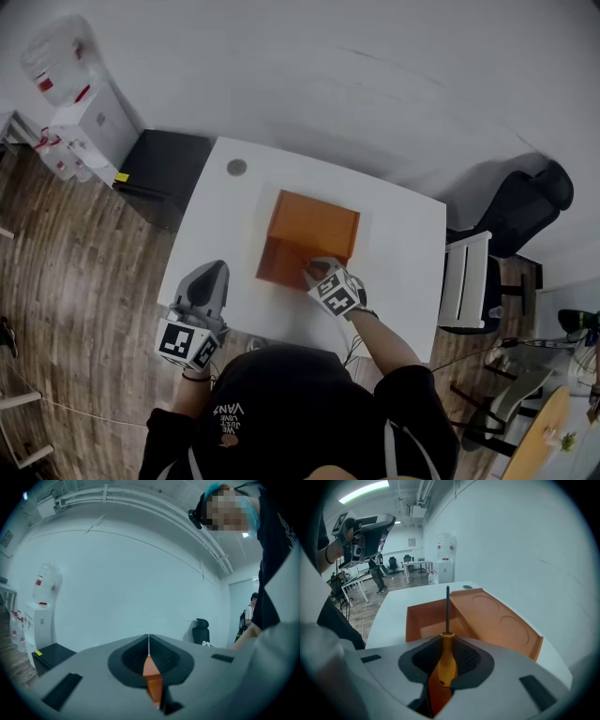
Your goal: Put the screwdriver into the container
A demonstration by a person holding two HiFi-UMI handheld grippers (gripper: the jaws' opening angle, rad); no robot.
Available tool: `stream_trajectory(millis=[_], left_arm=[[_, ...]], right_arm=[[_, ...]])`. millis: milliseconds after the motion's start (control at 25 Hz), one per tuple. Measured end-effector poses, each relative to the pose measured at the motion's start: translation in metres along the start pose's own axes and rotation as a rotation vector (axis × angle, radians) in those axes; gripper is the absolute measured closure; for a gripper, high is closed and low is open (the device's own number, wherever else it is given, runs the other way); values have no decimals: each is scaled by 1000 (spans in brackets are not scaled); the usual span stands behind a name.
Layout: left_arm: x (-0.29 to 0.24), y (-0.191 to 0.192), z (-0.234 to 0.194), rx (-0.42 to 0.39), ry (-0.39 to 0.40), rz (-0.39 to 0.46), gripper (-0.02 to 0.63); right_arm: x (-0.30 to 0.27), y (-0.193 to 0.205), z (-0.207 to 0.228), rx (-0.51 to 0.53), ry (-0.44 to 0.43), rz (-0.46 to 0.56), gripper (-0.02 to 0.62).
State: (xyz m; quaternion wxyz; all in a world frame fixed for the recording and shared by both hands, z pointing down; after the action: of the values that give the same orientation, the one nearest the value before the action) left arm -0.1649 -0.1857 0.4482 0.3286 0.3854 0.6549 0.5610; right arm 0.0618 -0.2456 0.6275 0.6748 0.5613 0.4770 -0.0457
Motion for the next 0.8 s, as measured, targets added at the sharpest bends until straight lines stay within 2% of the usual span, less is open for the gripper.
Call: stream_trajectory(millis=[800], left_arm=[[9, -1, -1, 9, -31, 14, 591]], right_arm=[[-19, 7, 0, 24, -45, -83, 518]])
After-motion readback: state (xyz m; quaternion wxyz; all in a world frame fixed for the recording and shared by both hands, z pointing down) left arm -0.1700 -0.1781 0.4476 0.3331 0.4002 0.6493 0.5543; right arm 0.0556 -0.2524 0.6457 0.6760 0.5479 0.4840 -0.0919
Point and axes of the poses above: the fingertips, and each gripper's own axes: x backward along the fingers, z to its right, y out of its underside, the point moved 5 cm from there along x, backward along the fingers, and after that the axes turned 5 degrees about z, right-handed, at the moved point
